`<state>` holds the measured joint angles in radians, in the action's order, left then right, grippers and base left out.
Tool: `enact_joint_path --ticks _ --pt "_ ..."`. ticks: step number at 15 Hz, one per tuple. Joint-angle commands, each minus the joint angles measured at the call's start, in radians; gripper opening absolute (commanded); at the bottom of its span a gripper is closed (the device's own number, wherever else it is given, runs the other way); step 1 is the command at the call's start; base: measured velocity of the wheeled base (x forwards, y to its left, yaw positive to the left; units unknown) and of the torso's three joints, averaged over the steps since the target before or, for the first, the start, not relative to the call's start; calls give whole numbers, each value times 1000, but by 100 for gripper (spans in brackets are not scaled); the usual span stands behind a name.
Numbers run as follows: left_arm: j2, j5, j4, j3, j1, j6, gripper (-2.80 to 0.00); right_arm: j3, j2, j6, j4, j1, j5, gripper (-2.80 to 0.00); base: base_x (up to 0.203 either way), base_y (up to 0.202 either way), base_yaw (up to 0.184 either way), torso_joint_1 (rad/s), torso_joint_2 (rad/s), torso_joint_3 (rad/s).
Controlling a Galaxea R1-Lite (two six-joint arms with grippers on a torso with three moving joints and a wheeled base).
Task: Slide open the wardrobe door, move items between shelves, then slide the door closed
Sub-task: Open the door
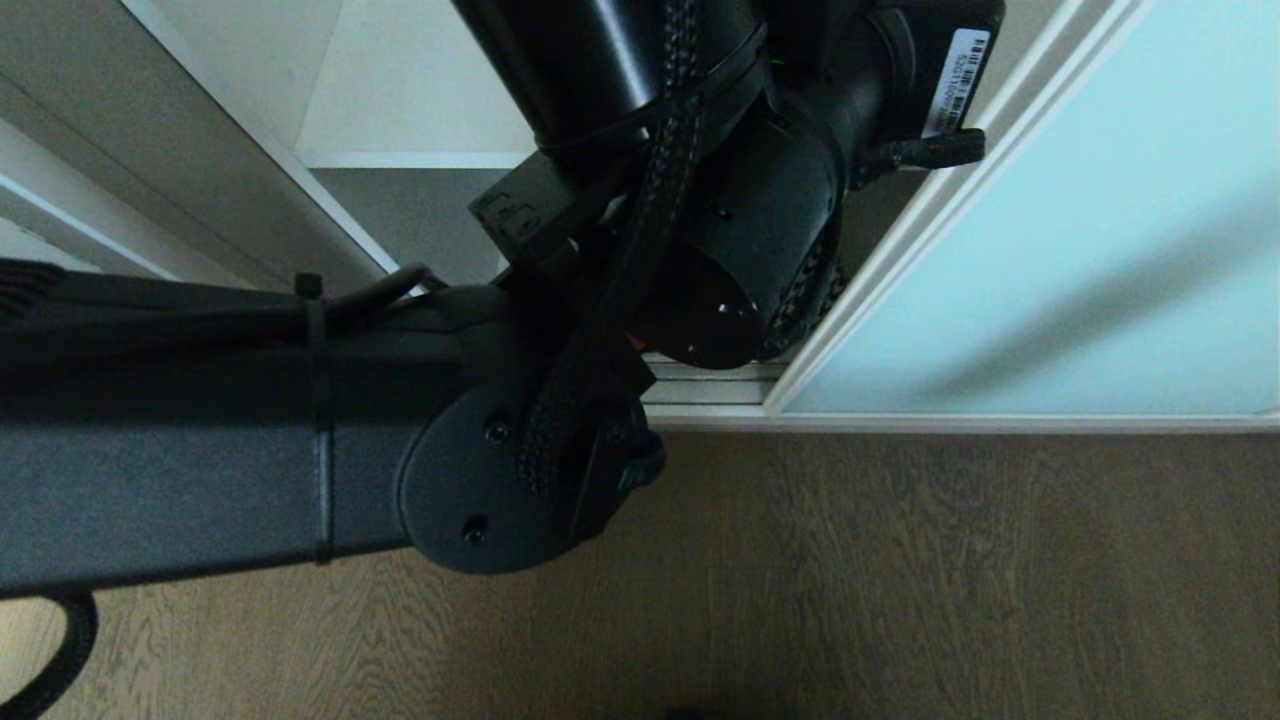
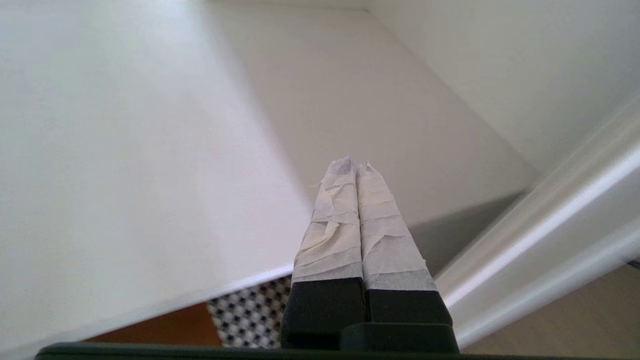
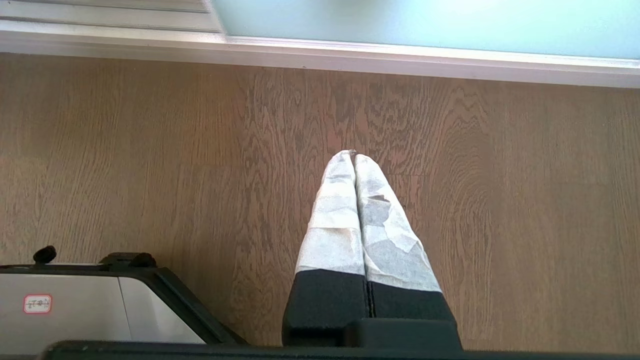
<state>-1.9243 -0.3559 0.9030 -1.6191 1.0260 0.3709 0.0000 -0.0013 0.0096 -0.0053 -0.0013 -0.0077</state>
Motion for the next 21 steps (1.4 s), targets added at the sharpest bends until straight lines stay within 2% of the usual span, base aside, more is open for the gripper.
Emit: enact_joint_path --ticks 1,3,6,9,13,15,18,21 --pt "25 -15 14 6 10 -2 -280 0 0 0 -1 0 0 -280 0 0 0 0 0 0" --pt "82 -75 15 38 -10 -4 -280 0 0 1 -1 0 0 -280 0 0 0 0 0 0" --pt "186 -131 -8 112 -169 -5 -280 0 0 1 -1 0 0 -280 0 0 0 0 0 0" --pt "353 -188 -57 295 -295 -6 -280 0 0 0 -1 1 0 -280 0 0 0 0 0 0" --pt "563 -262 -84 557 -384 -27 -280 1 0 1 -1 0 0 -280 0 0 0 0 0 0" --pt "655 -275 -89 647 -451 -39 -280 0 0 0 -1 0 0 -280 0 0 0 0 0 0" --pt "807 -280 -127 737 -487 -44 -280 0 0 1 -1 0 0 -280 0 0 0 0 0 0" --pt "952 -281 -173 886 -583 -56 -280 1 0 1 -1 0 0 -280 0 0 0 0 0 0"
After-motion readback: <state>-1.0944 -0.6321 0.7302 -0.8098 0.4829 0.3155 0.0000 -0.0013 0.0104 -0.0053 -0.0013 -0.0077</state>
